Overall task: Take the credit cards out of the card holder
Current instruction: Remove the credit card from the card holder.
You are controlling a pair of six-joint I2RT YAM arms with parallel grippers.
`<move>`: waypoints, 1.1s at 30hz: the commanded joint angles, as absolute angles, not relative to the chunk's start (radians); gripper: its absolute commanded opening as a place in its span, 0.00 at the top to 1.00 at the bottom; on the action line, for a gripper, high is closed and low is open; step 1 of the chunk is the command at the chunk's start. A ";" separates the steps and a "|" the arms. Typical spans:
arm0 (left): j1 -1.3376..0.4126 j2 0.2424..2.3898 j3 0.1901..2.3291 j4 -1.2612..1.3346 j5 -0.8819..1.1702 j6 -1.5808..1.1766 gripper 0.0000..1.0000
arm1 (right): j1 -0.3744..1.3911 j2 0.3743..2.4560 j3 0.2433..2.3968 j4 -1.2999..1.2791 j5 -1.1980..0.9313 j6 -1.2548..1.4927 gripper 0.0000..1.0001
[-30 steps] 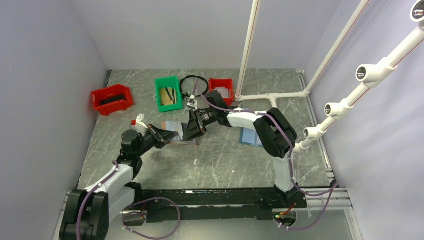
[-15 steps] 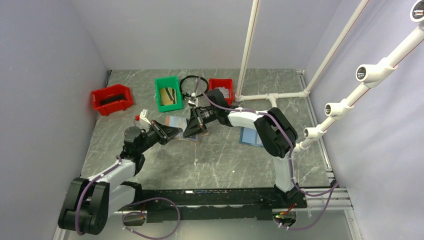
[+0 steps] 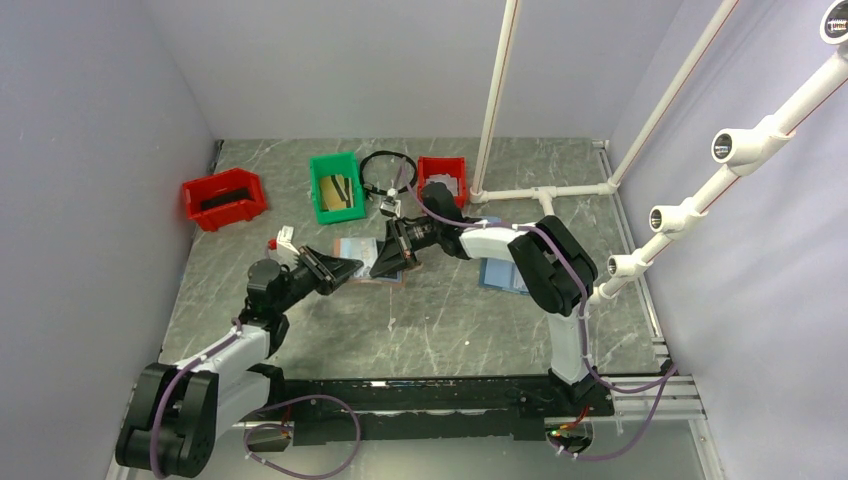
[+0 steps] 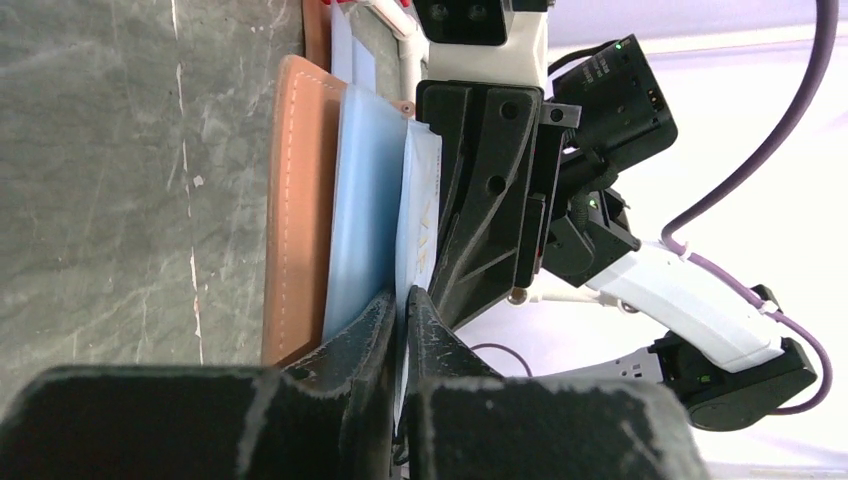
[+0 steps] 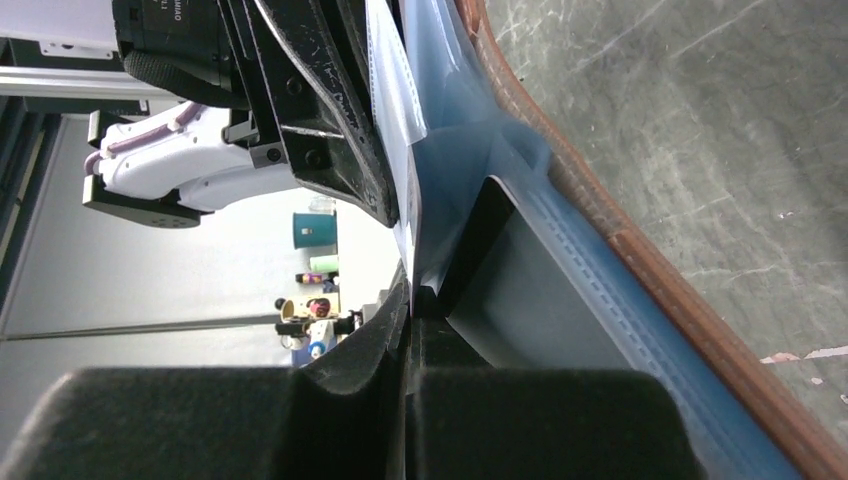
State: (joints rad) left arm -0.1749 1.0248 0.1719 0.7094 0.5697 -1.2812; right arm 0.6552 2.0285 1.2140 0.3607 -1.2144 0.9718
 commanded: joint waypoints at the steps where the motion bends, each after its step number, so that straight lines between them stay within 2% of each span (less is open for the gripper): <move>1: -0.144 1.007 0.145 0.854 0.577 -1.328 0.91 | 0.634 1.973 1.187 0.424 -1.239 0.961 1.00; 8: -0.118 0.968 0.116 0.864 0.597 -1.336 0.99 | 0.617 1.968 1.166 0.412 -1.247 0.925 1.00; 20: -0.032 0.861 0.068 0.800 0.645 -1.344 1.00 | 0.595 1.972 1.146 0.357 -1.252 0.847 1.00; 28: -0.023 0.908 0.066 0.870 0.698 -1.354 0.99 | 0.594 1.976 1.140 0.386 -1.265 0.856 1.00; 31: -0.020 0.928 0.066 0.869 0.705 -1.346 1.00 | 0.590 1.969 1.163 0.269 -1.241 0.752 1.00; 33: -0.018 0.932 0.067 0.822 0.707 -1.327 1.00 | 0.584 1.960 1.225 0.048 -1.188 0.554 1.00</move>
